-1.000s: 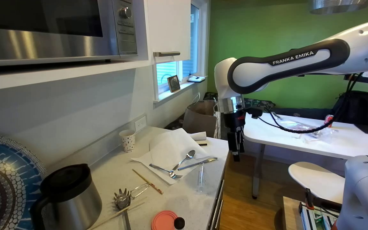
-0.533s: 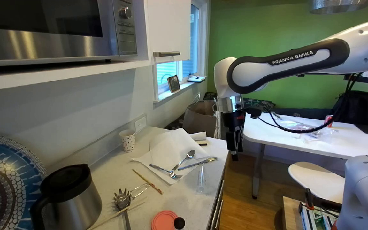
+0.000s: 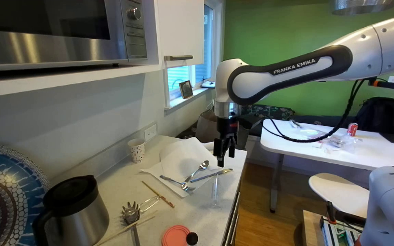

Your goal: Pick up the silver fork from the white kitchen paper on the kitchen counter and put it on the pink lunch box lid

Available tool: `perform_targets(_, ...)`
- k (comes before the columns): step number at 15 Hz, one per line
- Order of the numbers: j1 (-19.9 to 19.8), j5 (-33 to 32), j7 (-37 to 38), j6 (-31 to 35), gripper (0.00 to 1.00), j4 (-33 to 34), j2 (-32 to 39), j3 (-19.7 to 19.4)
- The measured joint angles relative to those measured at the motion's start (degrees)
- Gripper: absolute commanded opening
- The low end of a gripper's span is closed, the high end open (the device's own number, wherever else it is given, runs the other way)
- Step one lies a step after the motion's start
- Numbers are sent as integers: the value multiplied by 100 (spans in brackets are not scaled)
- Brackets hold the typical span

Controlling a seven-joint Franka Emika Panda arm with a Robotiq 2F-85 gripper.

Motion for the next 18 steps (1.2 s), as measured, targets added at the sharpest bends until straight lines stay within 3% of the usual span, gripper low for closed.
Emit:
perform_targets(9, -15, -263, 505, 1238, 100, 457, 1107, 85)
perform_targets(18, -15, -621, 836, 1343, 100, 845, 1713, 118)
